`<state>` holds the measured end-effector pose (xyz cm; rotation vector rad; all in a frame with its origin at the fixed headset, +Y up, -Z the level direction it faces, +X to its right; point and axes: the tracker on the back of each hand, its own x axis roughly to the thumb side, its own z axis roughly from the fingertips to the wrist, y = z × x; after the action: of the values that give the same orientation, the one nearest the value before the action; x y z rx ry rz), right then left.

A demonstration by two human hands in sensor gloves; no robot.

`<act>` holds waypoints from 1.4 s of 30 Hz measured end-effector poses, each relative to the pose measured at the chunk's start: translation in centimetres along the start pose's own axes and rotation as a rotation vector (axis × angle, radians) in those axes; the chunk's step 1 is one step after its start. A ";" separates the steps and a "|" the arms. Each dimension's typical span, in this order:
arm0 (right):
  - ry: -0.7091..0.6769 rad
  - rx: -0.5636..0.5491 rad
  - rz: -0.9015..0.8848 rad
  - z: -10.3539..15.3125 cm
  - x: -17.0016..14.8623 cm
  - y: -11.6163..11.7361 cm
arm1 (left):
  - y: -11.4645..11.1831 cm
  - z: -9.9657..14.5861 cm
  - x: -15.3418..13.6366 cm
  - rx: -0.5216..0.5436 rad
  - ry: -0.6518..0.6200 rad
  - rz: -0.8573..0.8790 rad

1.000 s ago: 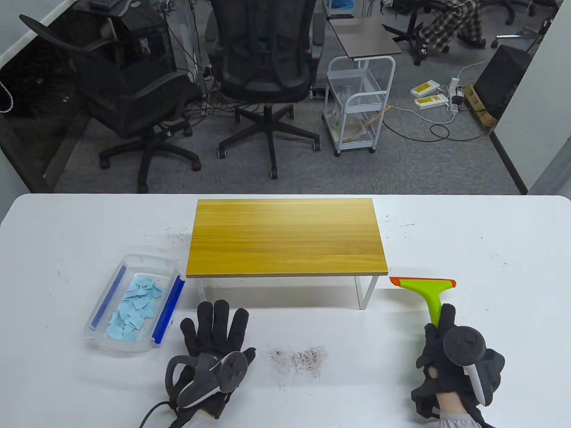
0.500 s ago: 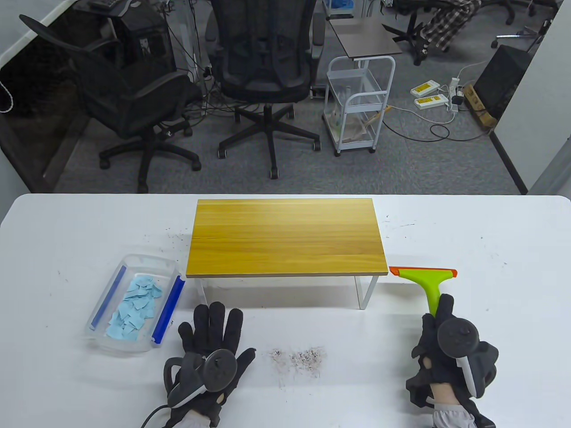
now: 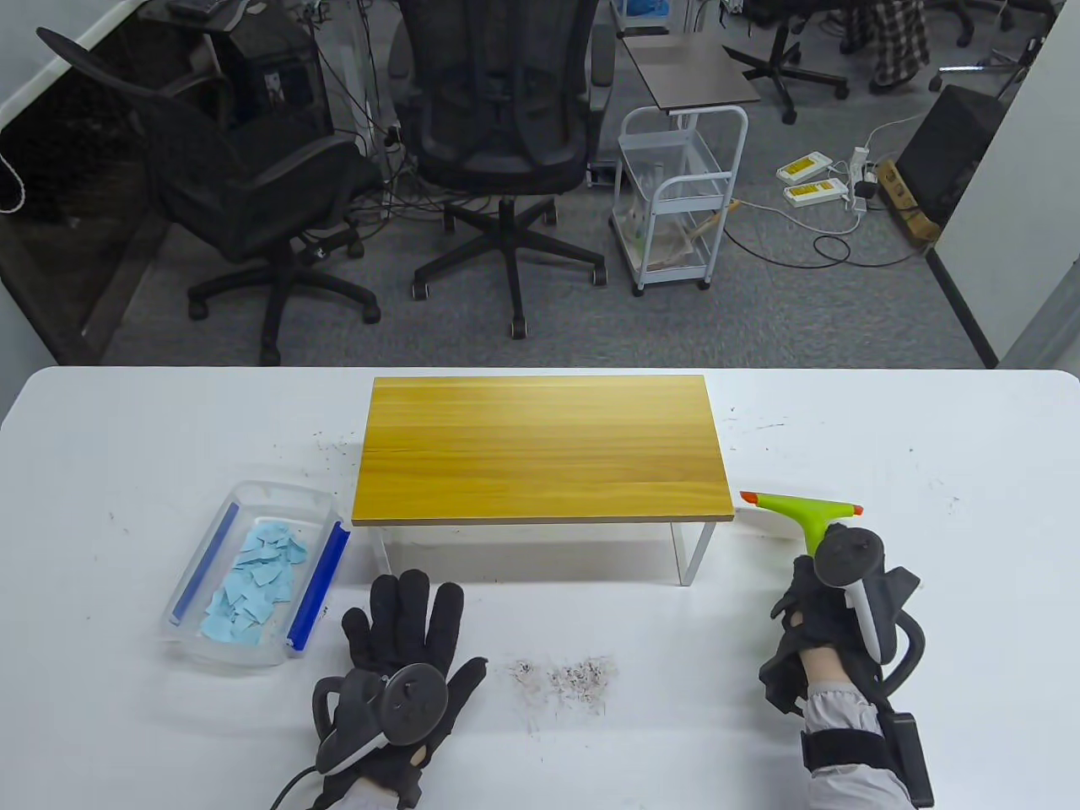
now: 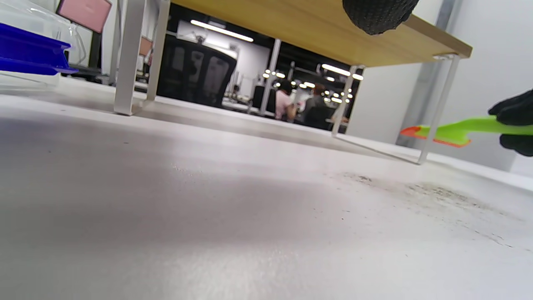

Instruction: Scrape paper scraps from tabletop organizer into plastic storage box

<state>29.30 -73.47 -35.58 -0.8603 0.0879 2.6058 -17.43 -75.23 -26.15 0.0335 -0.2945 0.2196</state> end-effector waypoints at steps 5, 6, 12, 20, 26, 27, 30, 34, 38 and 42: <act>0.025 0.020 0.061 -0.6 0.2 0.8 | 0.2 0.0 -0.2 0.009 0.012 0.000; 0.025 0.025 0.079 -0.6 0.2 1.0 | 0.2 0.0 -0.3 0.011 0.014 0.001; 0.036 0.016 0.387 -0.1 1.1 2.3 | 0.5 0.2 -0.2 0.036 0.015 0.007; 0.075 0.047 0.655 0.3 2.0 4.1 | 0.6 0.2 -0.2 0.030 0.007 -0.002; 0.082 0.070 0.672 0.5 2.1 4.2 | 0.6 0.3 -0.1 0.030 0.008 -0.034; 0.083 0.074 0.670 0.5 2.1 4.2 | 0.6 0.3 -0.1 0.029 0.008 -0.036; 0.094 0.100 0.639 0.5 2.0 3.8 | 0.6 0.3 -0.1 0.025 0.009 -0.032; 0.033 0.068 0.515 1.6 2.0 1.7 | 0.7 0.4 -0.2 0.037 0.014 -0.037; -0.150 -0.069 0.389 4.8 2.7 -1.0 | 0.8 0.4 0.0 0.043 0.013 -0.061; -0.330 -0.230 0.297 9.0 3.1 -2.8 | 0.9 0.6 0.3 0.051 0.008 -0.072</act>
<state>23.05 -68.22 -29.99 -0.5053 -0.1941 3.0456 -17.51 -74.31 -25.51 0.0939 -0.2792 0.1554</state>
